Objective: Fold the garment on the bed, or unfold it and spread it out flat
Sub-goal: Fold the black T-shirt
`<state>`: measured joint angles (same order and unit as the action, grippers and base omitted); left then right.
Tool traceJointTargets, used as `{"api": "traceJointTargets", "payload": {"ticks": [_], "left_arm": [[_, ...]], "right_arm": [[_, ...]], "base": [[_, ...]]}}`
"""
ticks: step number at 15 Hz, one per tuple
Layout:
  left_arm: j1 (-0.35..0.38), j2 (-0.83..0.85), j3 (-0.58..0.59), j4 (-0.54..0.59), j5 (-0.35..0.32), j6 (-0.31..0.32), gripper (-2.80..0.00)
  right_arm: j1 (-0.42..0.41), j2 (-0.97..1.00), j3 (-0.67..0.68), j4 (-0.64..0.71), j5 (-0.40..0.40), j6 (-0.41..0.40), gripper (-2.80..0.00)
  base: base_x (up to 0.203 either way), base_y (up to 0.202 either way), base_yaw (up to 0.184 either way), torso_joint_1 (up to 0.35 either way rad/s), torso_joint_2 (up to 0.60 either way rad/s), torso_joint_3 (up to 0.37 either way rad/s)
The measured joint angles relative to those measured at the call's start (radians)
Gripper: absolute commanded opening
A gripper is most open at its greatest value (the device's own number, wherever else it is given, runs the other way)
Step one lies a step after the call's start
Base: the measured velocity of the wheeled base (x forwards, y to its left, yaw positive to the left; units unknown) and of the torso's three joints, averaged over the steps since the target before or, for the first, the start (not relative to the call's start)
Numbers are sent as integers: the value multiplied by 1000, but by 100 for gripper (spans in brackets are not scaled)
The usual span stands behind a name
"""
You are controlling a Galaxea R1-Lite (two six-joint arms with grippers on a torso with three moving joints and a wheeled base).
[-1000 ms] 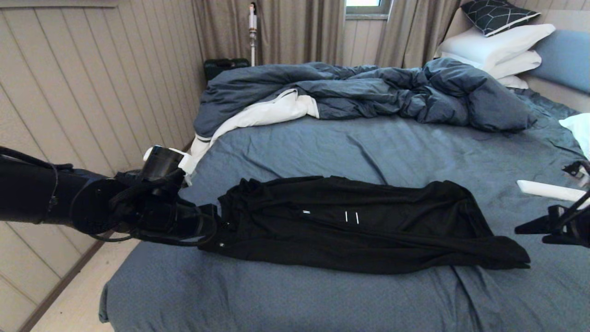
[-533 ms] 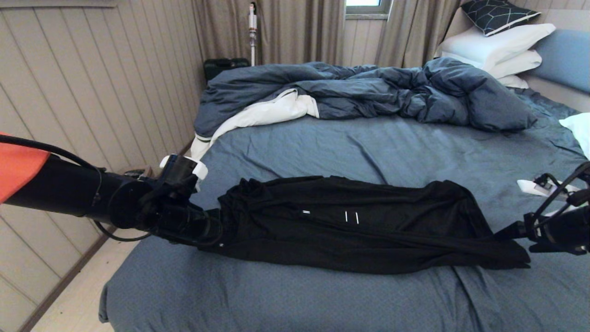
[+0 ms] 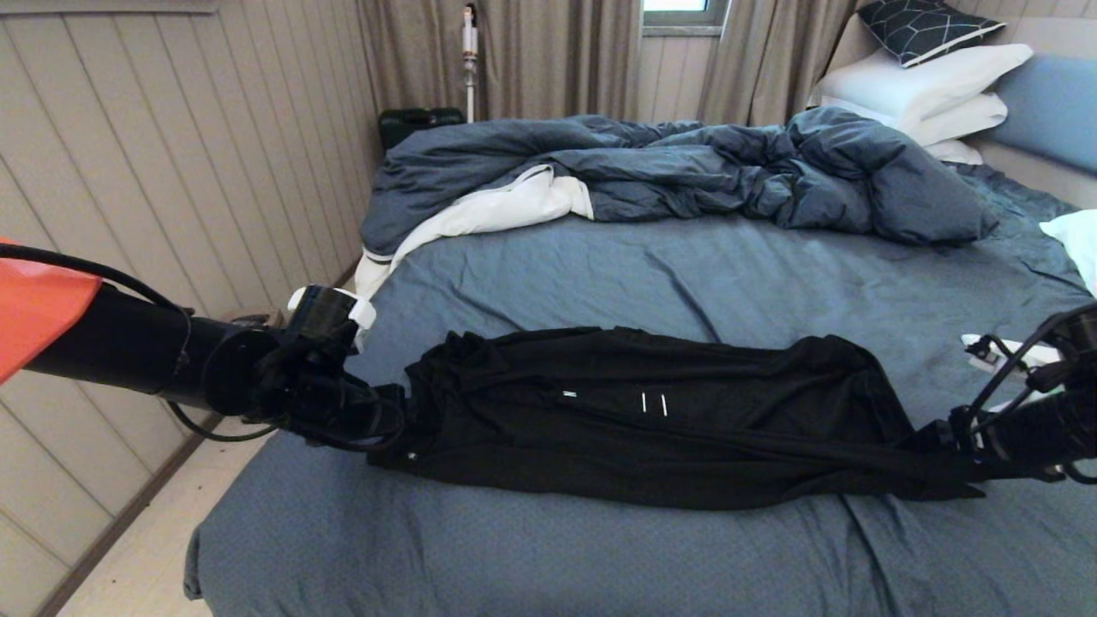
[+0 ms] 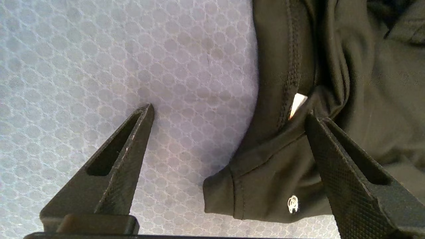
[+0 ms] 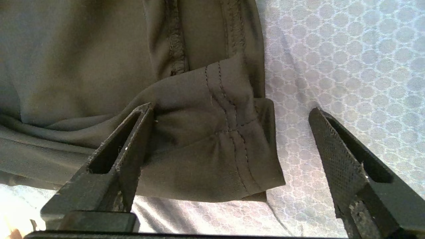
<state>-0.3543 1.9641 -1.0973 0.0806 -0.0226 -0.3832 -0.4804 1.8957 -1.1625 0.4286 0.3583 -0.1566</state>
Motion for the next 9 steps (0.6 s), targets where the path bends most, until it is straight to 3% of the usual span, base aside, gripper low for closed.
{"api": "traceJointTargets", "payload": {"ticks": [7, 8, 9], "left_arm": [[-39, 30, 12, -3, -4, -10, 0], [-45, 33, 15, -5, -5, -10, 0], [-51, 36, 19, -5, -5, -11, 0]], "right_arm": [[26, 31, -18, -2, -5, 0, 0], [30, 33, -18, -2, -6, 0, -70], [32, 35, -16, -3, -8, 0, -280]], "base": [[0, 0, 0, 0, 0, 0], [0, 0, 0, 0, 0, 0], [0, 0, 0, 0, 0, 0]]}}
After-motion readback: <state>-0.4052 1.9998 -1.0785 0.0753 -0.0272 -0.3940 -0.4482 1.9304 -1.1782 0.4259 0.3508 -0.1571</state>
